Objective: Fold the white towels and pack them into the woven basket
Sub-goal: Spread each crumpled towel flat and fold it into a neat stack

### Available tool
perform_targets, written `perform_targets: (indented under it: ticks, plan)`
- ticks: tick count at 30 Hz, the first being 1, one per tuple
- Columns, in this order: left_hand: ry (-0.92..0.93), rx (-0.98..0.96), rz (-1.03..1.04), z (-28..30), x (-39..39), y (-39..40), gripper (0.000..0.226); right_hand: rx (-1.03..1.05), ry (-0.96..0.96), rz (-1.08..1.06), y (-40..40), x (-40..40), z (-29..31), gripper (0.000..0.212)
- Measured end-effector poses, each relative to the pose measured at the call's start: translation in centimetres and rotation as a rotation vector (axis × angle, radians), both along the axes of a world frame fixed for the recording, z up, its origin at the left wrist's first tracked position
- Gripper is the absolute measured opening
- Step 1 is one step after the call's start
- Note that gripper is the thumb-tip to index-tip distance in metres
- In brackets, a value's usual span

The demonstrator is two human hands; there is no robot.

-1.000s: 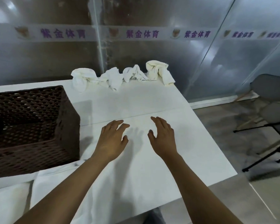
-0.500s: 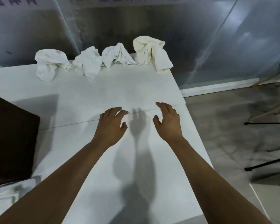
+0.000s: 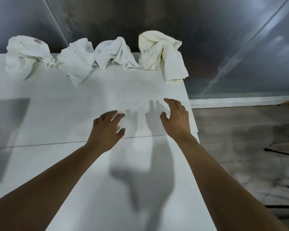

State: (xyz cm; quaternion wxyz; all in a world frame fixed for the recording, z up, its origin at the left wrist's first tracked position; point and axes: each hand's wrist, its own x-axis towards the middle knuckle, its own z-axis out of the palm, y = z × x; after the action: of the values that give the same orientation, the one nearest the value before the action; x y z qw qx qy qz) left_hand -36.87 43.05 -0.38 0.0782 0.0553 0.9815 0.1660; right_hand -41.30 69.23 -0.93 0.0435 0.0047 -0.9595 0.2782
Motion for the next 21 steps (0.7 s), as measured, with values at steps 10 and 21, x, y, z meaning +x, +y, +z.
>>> perform_targets:
  ticks: [10, 21]
  plan:
    - [-0.185, -0.164, 0.069, -7.6, -3.8, -3.1, 0.103, 0.353, -0.195, 0.056, 2.8, -15.7, -3.5, 0.065]
    - [-0.216, -0.095, 0.109, -8.4, -3.4, -2.8, 0.101, 0.453, -0.324, 0.017, 4.4, -23.2, -7.1, 0.054]
